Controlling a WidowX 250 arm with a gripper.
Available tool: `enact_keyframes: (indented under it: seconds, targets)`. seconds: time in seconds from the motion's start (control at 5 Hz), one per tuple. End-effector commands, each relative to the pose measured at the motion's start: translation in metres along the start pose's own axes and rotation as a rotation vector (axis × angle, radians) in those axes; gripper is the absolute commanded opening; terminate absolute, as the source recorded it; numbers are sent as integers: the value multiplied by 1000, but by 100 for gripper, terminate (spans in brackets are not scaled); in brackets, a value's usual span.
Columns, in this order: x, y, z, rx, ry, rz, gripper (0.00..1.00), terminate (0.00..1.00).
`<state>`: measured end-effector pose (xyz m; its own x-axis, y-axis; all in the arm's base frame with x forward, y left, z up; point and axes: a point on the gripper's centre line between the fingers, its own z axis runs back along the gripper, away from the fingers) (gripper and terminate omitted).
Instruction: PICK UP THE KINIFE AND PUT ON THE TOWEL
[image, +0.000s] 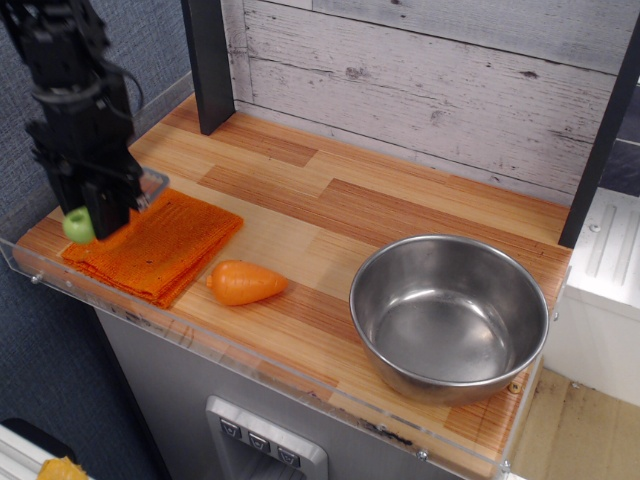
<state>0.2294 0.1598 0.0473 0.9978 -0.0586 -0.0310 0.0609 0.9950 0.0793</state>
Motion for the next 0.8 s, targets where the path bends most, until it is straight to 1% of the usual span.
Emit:
enact_keyframes:
  seconds: [0.0, 0.2, 0.4, 0.6]
  targets:
    - [5, 4, 4, 51, 4, 11, 100, 0]
    - [6, 2, 9, 55, -9, 8, 100, 0]
    - [12, 0, 28, 35, -56, 21, 100, 0]
    - [37, -18, 74, -10, -110, 35, 100, 0]
